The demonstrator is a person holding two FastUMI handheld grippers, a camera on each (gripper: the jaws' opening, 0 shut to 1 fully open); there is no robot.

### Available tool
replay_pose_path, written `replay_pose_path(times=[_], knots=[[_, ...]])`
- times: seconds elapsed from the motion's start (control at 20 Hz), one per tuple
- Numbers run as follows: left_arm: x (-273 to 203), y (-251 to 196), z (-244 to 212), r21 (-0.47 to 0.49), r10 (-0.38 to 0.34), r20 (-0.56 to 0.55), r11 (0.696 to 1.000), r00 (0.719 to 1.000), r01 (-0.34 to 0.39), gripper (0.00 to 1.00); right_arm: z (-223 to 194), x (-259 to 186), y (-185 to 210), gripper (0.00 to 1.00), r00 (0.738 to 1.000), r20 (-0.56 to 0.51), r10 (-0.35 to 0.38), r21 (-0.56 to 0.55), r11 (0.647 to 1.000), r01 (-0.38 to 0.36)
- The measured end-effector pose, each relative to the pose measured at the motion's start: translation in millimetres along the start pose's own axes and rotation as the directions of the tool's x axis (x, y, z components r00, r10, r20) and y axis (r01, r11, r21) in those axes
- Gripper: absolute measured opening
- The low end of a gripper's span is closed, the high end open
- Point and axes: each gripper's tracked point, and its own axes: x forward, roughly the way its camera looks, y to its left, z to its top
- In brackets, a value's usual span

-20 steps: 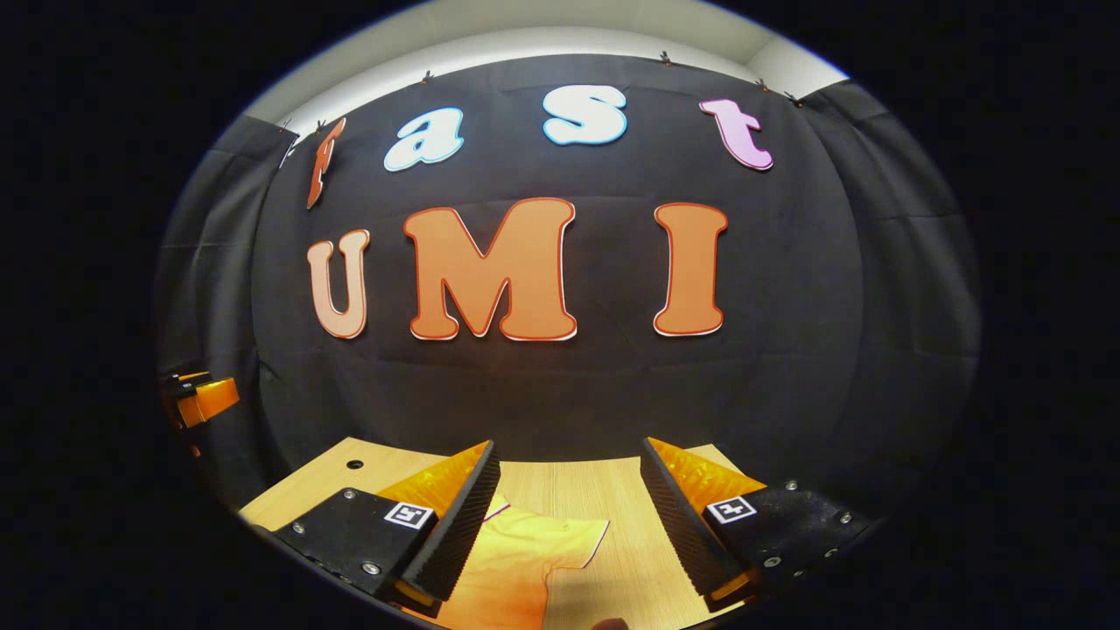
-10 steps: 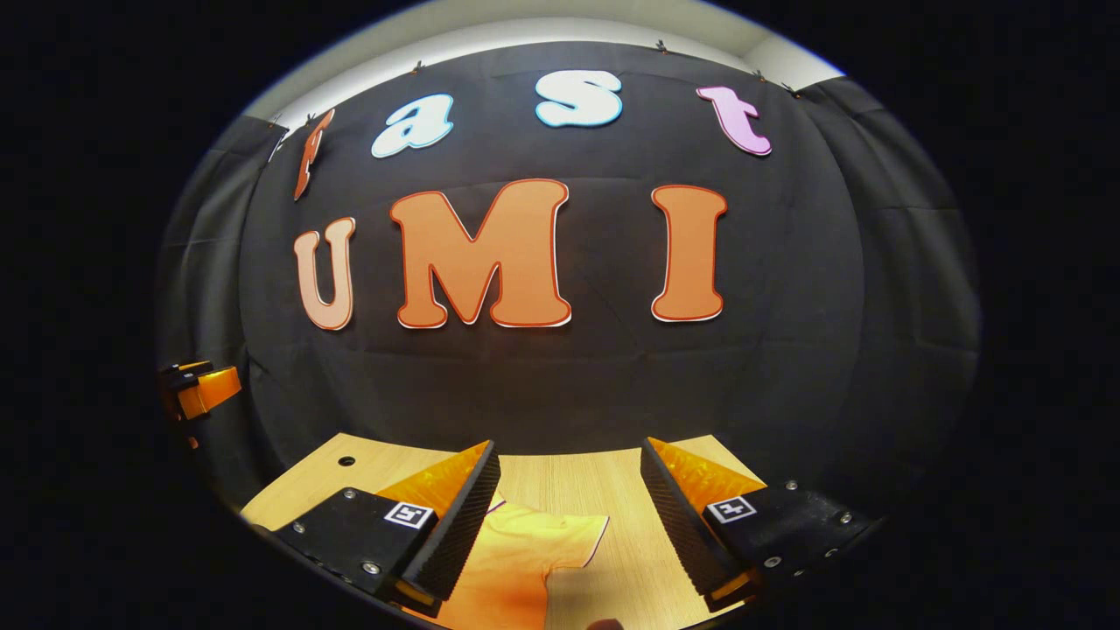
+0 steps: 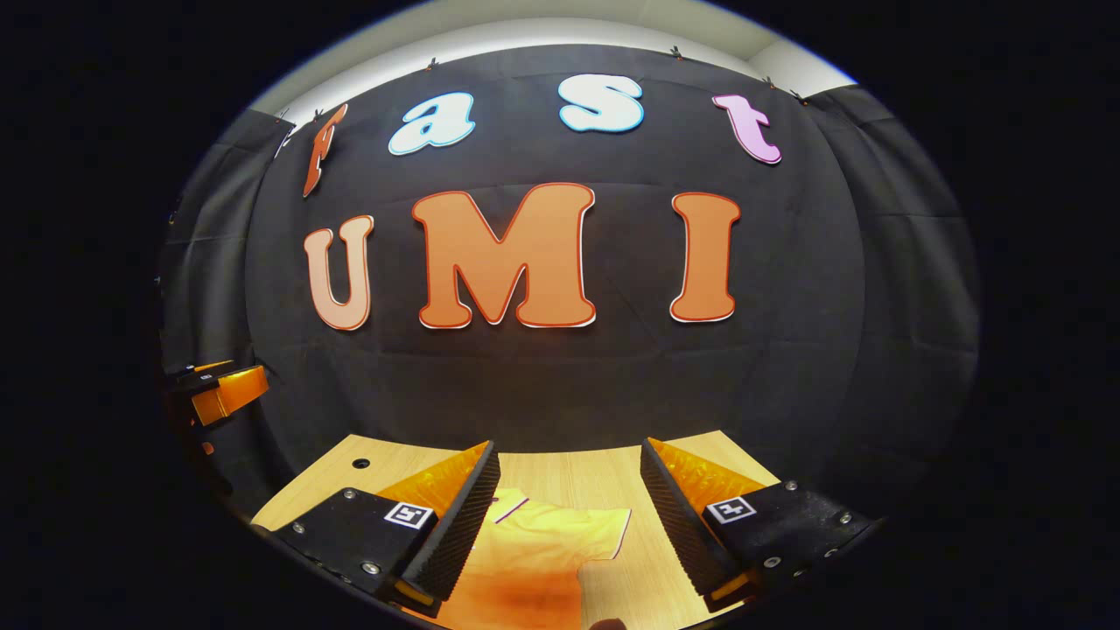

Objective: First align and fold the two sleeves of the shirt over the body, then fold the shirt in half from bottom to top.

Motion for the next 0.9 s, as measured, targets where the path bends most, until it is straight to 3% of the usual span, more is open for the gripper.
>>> replay_pose_path(times=[0.35,0.55,0.65,0.9], knots=[[-2.0,17.6,-8.2,-0.004,0.031,-0.014,1.000,0.999,-0.031,0.98,-27.6,40.7,-14.7,0.98,0.989,-0.148,-0.002,0.031,0.999,0.007],[-1.4,26.2,-17.1,-0.008,0.057,-0.031,0.998,0.998,-0.057,0.98,-57.6,82.1,-29.5,0.98,0.954,-0.299,0.000,0.048,0.999,0.015],[0.7,31.0,-23.3,-0.012,0.069,-0.045,0.998,0.997,-0.070,0.98,-83.4,104.0,-42.8,0.98,0.914,-0.406,-0.008,0.049,0.998,0.031],[8.4,48.2,-40.3,0.009,0.115,-0.089,0.993,0.989,-0.115,0.98,-164.1,145.3,-89.3,0.98,0.742,-0.663,-0.094,-0.003,0.992,0.123]])
